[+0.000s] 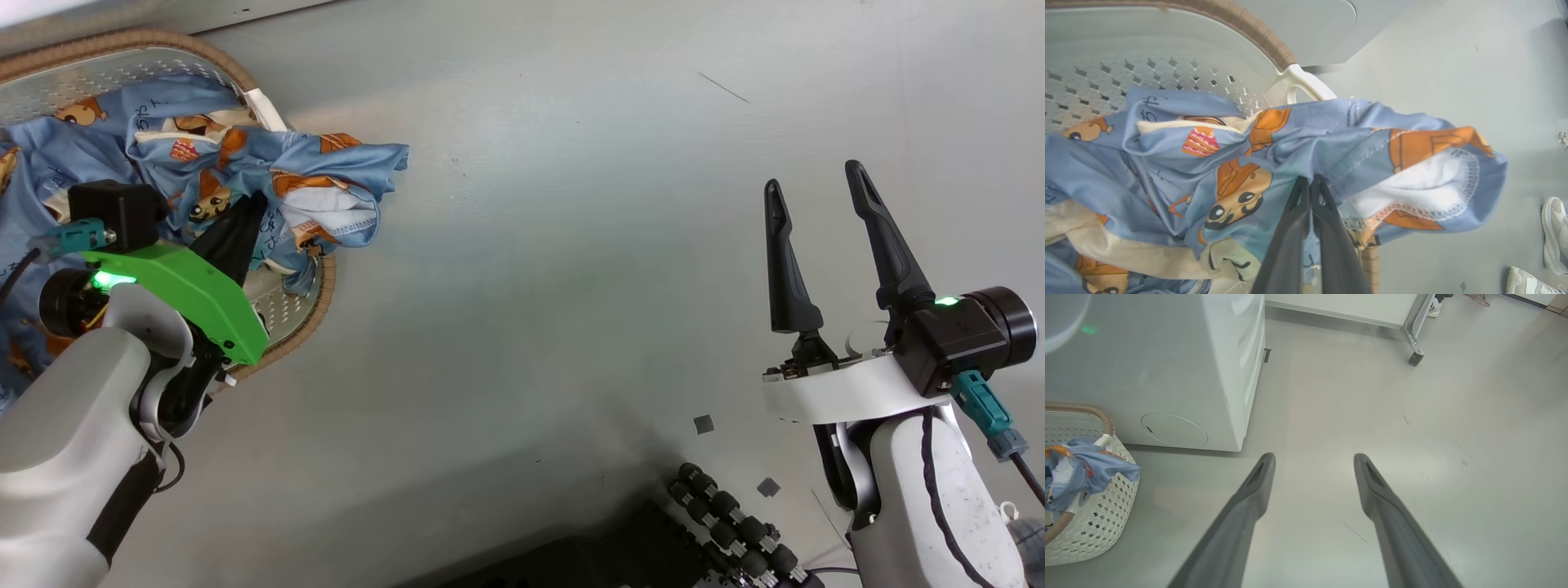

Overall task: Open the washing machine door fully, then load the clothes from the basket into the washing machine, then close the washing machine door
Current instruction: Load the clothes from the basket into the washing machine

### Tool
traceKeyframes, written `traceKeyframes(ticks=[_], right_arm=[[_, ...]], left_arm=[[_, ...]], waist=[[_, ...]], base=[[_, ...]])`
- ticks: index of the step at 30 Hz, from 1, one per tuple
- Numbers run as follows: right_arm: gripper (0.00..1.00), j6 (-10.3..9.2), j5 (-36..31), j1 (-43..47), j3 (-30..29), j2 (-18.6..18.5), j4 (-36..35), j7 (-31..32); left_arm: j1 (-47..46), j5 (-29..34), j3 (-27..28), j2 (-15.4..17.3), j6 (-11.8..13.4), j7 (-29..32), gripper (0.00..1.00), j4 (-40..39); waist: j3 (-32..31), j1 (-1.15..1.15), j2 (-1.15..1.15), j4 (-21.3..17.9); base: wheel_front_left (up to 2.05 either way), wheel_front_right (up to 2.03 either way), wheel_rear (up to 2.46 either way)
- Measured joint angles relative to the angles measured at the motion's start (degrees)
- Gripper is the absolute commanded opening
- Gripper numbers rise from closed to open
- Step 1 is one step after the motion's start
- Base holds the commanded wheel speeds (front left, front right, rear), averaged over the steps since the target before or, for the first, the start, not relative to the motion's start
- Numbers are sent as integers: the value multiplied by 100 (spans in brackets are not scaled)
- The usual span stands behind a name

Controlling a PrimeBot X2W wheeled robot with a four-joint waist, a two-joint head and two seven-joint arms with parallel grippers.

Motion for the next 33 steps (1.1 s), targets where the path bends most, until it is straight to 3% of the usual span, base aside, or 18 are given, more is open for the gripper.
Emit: traceKeyframes(ticks=[18,33], right_arm=[[100,-1,-21,-101,-223,-14,42,0],[100,46,-55,-110,-338,-146,271,0]], left_arm=[[-79,-328,-366,-143,0,-799,0,-120],[385,-369,-443,-328,0,-1177,0,-144]], waist=[[-254,0,0,332],[-955,0,0,775]], base=[[0,0,0],[0,0,0]])
